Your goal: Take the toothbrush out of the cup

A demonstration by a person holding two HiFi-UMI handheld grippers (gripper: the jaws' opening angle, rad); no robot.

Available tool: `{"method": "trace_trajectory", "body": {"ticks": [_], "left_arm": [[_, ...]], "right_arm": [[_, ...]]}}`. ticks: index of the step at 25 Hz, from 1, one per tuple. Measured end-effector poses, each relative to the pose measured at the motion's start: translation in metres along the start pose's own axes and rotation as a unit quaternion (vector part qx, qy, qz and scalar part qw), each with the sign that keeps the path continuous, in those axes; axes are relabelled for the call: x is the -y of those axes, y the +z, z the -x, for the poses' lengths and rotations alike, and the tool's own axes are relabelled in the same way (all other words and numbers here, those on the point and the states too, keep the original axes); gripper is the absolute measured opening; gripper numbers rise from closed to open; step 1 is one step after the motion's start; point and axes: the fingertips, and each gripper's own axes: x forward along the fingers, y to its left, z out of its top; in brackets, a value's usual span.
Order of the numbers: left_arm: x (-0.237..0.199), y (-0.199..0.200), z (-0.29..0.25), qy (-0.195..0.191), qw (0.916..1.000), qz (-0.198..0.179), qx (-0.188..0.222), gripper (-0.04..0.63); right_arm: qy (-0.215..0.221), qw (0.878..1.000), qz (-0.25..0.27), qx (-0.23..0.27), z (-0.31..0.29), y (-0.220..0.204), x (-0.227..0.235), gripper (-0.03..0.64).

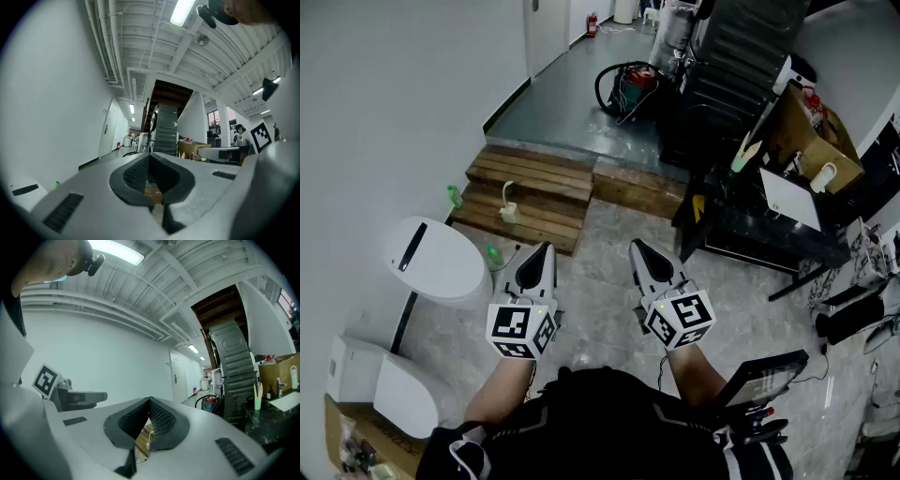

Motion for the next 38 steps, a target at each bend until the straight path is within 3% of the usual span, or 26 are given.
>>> {"method": "trace_trajectory", "body": {"ticks": [19, 22, 31, 38], "left_arm": [[0.007, -0.004, -0.007, -0.016, 0.9998, -0.01, -0.004, 0.0], [0.01, -0.001, -0.008, -0.03, 0.9994, -0.014, -0.004, 0.0], [0.006, -0.015, -0.005, -0.067, 0.9977, 0.001, -0.002, 0.0], [0.015, -0.018, -0.018, -0.073, 0.9973, -0.008, -0.002, 0.0]], "right_arm": [[-0.009, 1.0, -0.016, -0.001, -0.003, -0.004, 0.008, 0.021], [-0.004, 0.999, -0.034, 0.009, -0.002, -0.002, 0.008, 0.023], [-0.015, 1.0, -0.007, -0.009, 0.001, -0.02, -0.009, 0.023], [-0.027, 0.999, -0.017, -0.005, 0.006, -0.024, 0.009, 0.023]]}}
